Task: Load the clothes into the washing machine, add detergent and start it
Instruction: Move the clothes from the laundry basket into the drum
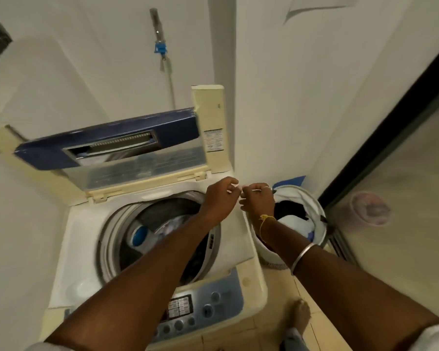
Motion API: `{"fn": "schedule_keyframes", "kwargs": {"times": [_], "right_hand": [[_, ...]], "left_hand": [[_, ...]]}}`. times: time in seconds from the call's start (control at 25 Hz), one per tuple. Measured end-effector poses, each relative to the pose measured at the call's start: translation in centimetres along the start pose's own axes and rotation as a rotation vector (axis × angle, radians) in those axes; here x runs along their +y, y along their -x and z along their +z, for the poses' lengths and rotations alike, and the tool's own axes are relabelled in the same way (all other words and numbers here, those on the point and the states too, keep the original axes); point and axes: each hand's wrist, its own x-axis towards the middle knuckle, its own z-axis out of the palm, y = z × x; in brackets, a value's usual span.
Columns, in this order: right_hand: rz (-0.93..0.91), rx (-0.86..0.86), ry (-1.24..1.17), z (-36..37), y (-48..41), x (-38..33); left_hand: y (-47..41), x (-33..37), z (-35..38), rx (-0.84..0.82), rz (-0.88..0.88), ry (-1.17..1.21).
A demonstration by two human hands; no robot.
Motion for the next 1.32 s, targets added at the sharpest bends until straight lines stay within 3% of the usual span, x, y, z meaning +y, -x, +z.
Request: {"fn": "schedule_keyframes", "kwargs": {"times": [0.4,0.64,0.8,0.96,1.32], "right_hand": [[0.124,0.037,0.096,-15.5,-15.7,0.7],[0.144,0.008,0.340,-22.6,-27.0,8.1],[0.196,0.029,0.387,-23.7,-28.9,9.1],[0.236,-0.065,0.556,-24.0,-33.1,14.7],[0.404,-0.367,0.978,-23.6,-42.9,31.5]], "left_hand": [[-10.7,5.4,18.6,-0.197,-0.069,-0.076],[-14.8,2.6,27.1,-0.243,-0.159,-0.111],[-17.0,-1.3,31.6,-0.275,-0.189,-0.134],[-18.8,-7.0,36.6,-0.362,-0.241,-0.167],[-21.1,-20.7,49.0,-0.742,-0.241,-0.441]]}}
